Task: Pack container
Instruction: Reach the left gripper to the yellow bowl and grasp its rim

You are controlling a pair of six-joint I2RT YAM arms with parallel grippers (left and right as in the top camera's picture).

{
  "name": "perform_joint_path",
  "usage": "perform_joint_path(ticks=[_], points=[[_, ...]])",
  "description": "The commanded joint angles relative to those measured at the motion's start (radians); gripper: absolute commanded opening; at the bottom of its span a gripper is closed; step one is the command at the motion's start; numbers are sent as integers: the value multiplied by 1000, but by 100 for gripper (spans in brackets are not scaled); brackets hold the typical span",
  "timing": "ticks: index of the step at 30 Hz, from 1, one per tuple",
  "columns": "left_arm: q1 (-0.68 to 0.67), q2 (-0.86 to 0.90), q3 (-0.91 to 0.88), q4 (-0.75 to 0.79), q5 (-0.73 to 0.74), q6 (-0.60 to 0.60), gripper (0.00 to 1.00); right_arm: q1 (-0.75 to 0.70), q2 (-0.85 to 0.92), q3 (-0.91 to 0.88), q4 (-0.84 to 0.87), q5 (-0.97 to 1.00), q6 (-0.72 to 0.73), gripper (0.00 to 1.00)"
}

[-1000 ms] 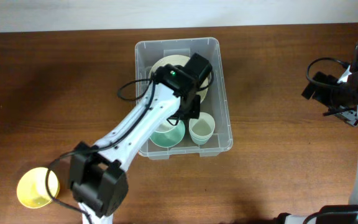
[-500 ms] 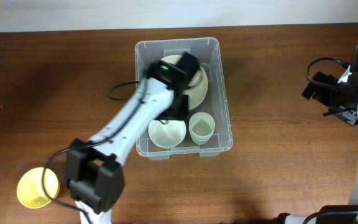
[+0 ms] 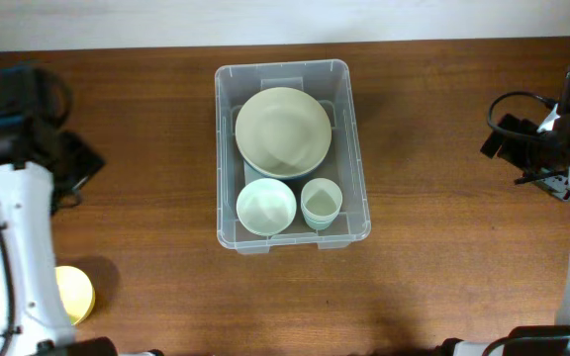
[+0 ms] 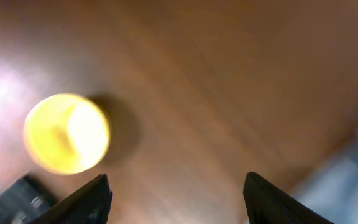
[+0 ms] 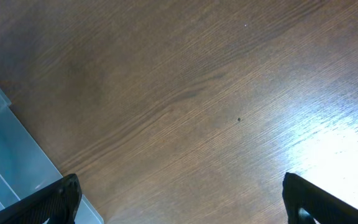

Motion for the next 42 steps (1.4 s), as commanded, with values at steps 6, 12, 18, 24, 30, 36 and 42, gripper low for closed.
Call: perform_joint_path(ticks=[6,12,18,24,30,36,42], points=[[295,8,-420,197,34,-7,73,-2,3,-6,4,-2,-9,99],[352,8,-665,406,34,-7,73,-2,3,-6,4,-2,-9,99],[351,11,-807,579,34,-7,69,-2,3,-6,3,-2,-9,99],[351,11,-811,626,47,20,20,-2,3,-6,3,-2,-9,99],[351,11,-811,629,76,20,4,-2,3,-6,3,-2,-9,99],[345,7,-796,628,164,27,1,-2,3,-6,3,-2,-9,99],[196,-102,-673,576,285,58,1,-2,3,-6,3,-2,-9,99]])
